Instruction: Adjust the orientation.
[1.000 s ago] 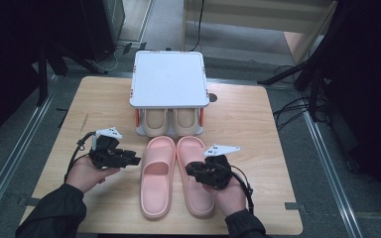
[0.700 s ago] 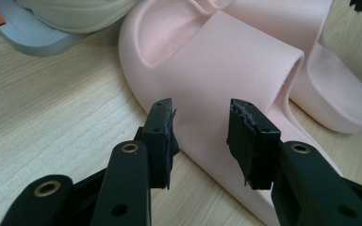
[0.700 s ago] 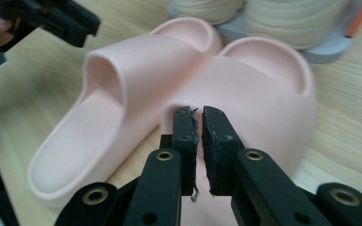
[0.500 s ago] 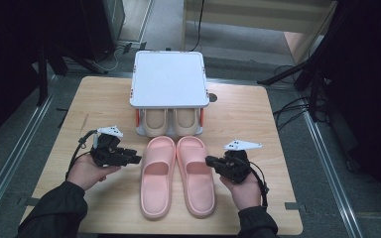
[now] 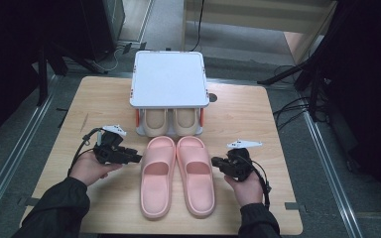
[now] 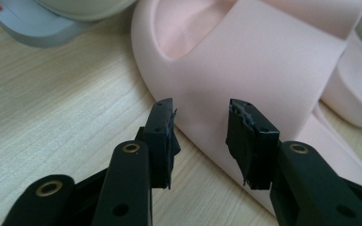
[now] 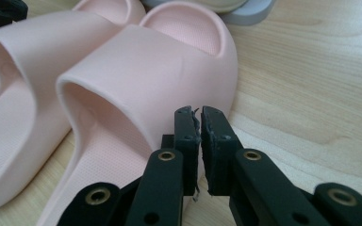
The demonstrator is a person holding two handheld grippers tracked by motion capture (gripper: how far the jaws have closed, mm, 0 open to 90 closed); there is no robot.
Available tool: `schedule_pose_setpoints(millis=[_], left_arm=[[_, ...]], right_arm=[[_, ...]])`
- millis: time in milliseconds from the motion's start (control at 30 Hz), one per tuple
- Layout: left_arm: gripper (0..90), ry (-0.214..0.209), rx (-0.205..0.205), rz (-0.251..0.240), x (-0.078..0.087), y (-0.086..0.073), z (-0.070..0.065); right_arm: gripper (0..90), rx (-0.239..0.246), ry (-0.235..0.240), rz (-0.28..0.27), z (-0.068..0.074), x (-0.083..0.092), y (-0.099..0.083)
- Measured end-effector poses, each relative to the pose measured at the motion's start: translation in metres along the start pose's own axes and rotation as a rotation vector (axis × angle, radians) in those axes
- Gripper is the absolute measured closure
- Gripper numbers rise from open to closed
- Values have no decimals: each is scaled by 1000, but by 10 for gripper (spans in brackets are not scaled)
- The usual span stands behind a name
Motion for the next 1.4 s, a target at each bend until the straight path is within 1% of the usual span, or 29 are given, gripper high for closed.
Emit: schedule_pose_setpoints(millis=[133, 167, 233, 333, 533, 667, 767, 833, 967, 1033, 1100, 1167, 1267, 1400], left_arm=[[612, -3, -11, 20, -5, 1, -1], [610, -11, -20, 28, -6, 1, -1], [602, -15, -24, 41, -8, 1, -3], [602, -15, -29, 38, -8, 1, -5], [603, -28, -24, 31, -9, 2, -7], [598, -44, -30, 35, -12, 3, -11], [597, -51, -43, 41, -14, 4, -14], [598, -49, -42, 41, -13, 4, -14], [573, -48, -30, 44, -13, 4, -12], [569, -45, -24, 30, -11, 5, -12], [563, -46, -29, 19, -8, 6, -11], [558, -39, -28, 8, -5, 6, -11], [548, -32, -20, -7, -1, 6, -9], [522, -27, -6, -18, 2, 5, -7]], right_arm=[[852, -4, -3, 13, 1, -7, -1], [852, 7, -10, 9, 1, -7, -2], [851, 3, -9, 9, 1, -8, -1], [852, -5, -4, 12, 0, -8, -1], [852, 2, 4, 3, 2, -9, -1], [851, -2, 5, 11, 1, -11, -1], [854, -10, 12, 11, 1, -13, -2], [854, -5, 12, 5, 2, -13, -2], [835, -6, 10, 1, 0, -14, -2], [824, -6, 11, -3, 0, -13, -2], [807, 2, 17, -17, 0, -12, -1], [791, 1, 27, -45, 1, -8, 1], [771, -22, 60, -80, 3, 0, 3], [736, -22, 99, -114, 11, 11, 4]])
Point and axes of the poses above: each handheld gripper's, and its own axes: x roughly backward along the jaws, y roughly out of its top, z roughly to its left, the point moved 3 cm from there along -x, roughly forward along the jaws, and after that the axes turned 13 degrees about -x, right-handed, at the moved point
